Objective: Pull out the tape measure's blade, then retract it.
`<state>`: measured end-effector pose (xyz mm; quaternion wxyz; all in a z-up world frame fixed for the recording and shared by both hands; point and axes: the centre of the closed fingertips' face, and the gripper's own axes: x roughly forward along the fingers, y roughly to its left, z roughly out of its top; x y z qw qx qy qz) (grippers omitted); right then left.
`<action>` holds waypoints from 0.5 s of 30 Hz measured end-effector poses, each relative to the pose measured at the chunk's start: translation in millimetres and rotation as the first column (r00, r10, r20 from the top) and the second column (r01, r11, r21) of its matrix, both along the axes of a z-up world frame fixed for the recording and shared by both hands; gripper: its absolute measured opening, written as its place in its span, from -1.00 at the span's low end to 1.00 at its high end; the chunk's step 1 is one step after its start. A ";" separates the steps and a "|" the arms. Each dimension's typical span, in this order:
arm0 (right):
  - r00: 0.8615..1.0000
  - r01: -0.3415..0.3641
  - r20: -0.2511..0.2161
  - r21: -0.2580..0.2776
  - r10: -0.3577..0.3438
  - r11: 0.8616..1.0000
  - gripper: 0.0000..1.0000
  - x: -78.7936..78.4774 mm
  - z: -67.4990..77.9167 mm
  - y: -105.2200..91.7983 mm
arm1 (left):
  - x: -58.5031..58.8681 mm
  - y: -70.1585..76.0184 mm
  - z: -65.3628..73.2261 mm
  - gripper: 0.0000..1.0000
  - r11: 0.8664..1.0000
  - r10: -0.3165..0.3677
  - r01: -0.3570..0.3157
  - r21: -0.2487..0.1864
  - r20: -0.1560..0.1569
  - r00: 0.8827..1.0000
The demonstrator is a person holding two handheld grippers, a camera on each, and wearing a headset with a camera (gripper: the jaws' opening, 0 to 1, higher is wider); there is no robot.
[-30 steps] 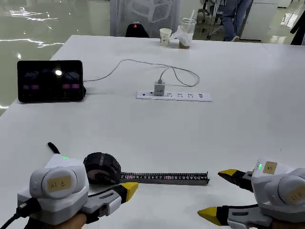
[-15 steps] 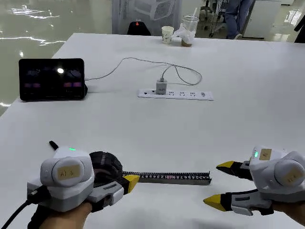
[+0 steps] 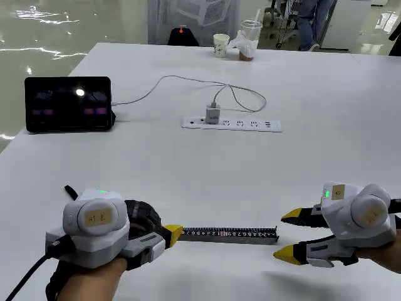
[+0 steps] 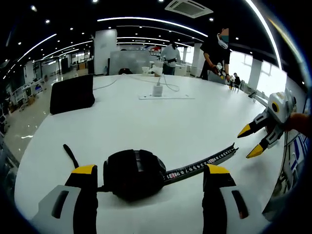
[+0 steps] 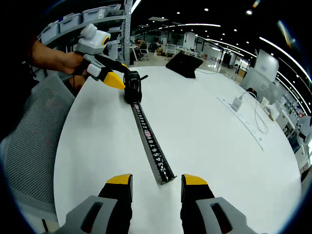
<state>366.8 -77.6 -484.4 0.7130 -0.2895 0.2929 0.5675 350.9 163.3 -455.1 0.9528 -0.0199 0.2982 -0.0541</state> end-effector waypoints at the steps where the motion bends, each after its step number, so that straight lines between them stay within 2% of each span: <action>1: 1.000 -0.006 0.000 -0.004 0.006 1.000 -0.27 1.3 -0.8 -0.1 | 1.1 0.8 -1.1 0.69 1.000 0.003 -0.003 -0.002 -0.002 1.000; 15: 0.996 -0.094 0.000 -0.068 0.094 0.993 -0.45 10.7 -14.6 -0.3 | 7.7 11.4 -12.6 0.45 0.999 0.045 -0.045 -0.013 -0.043 0.998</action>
